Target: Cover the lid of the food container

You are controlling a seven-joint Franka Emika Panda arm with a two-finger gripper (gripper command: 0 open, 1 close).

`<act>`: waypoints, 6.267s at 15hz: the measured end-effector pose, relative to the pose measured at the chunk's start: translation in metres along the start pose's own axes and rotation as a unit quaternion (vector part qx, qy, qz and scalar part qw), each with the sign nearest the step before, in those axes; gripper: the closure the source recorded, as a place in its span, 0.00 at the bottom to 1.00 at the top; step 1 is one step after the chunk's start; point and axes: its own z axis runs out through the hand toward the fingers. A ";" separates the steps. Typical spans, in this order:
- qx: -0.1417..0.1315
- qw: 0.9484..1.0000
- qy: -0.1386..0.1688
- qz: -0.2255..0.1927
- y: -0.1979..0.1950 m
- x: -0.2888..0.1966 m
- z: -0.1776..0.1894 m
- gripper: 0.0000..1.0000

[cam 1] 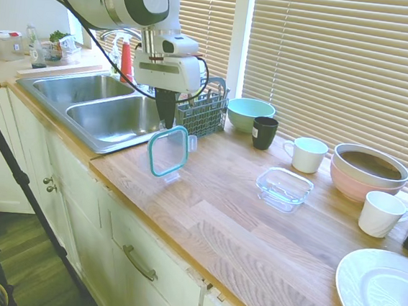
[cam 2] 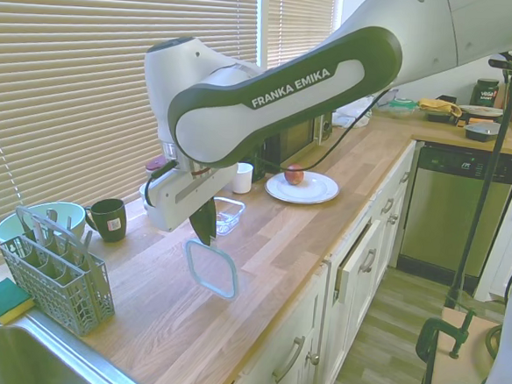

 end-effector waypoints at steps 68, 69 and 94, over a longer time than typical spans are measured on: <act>0.056 0.997 -0.052 0.022 0.092 0.253 -0.001 1.00; 0.058 0.997 -0.053 0.023 0.095 0.256 0.000 1.00; 0.084 0.994 -0.060 0.030 0.126 0.305 0.027 1.00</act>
